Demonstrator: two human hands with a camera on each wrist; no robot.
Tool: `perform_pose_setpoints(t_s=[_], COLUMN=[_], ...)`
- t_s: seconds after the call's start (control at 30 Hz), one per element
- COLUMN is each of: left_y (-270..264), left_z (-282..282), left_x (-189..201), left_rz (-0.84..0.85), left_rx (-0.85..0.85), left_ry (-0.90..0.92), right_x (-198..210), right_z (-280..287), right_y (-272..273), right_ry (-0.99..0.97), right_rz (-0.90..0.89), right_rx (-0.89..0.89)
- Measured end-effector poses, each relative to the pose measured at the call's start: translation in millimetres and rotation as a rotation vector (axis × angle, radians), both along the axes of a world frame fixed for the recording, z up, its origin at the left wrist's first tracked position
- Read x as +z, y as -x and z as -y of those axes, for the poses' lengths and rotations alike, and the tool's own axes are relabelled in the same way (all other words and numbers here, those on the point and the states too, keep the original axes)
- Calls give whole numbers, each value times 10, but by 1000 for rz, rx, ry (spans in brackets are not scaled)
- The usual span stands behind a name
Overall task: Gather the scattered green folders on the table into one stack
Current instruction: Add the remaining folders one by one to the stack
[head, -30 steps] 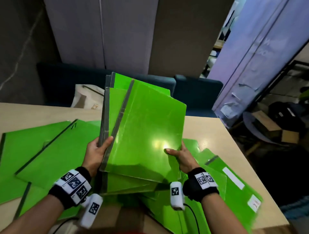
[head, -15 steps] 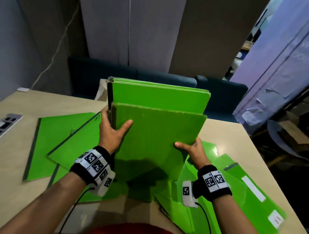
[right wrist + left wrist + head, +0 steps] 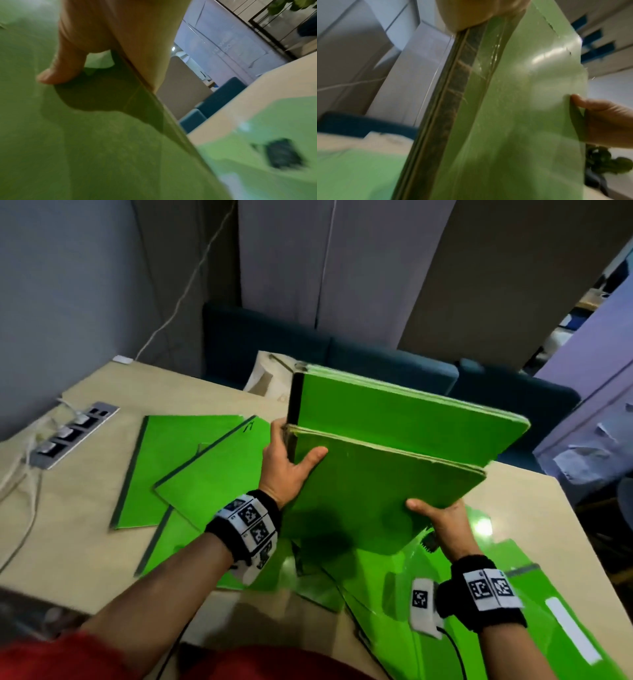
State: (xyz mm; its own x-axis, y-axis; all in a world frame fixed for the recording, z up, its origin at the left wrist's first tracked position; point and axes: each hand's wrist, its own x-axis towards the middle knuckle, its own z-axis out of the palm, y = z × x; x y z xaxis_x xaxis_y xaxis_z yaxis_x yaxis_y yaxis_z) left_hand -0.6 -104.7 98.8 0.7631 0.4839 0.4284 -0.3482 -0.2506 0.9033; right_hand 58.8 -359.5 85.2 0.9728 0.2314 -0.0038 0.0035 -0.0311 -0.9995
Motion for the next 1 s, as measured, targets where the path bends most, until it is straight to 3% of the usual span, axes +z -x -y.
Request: perform_pose_setpoints(t_s=[0.1,0.17,0.5,0.6,0.77,0.9,1.0], left_y=[63,108,-95,-151,-76,63,176], left_z=[-10,-59,-485,-876,-1945,-2262,-2226], left_x=[-667,-823,-590,-712,-1232,-1472,-1514], left_rz=[-420,-622,-578,-609,-928,-1145,-1214], left_rx=[-14,-81,-240,-177,209,161,101], left_ry=[-4,12,-92,-137,-406,-455,-488], right_x=[-335,-355,225,246,152,136,105], right_z=[-38,-41,-382,-420,-299,-272,-272], right_y=[104,92,-244,-314,-465,-579,-657], right_ry=[93,78,28,70,62,69,42], right_rz=[-117,-139,-79,-87,-99,-143,-150], right_rx=[49,42,75,22,-55,-132,-173])
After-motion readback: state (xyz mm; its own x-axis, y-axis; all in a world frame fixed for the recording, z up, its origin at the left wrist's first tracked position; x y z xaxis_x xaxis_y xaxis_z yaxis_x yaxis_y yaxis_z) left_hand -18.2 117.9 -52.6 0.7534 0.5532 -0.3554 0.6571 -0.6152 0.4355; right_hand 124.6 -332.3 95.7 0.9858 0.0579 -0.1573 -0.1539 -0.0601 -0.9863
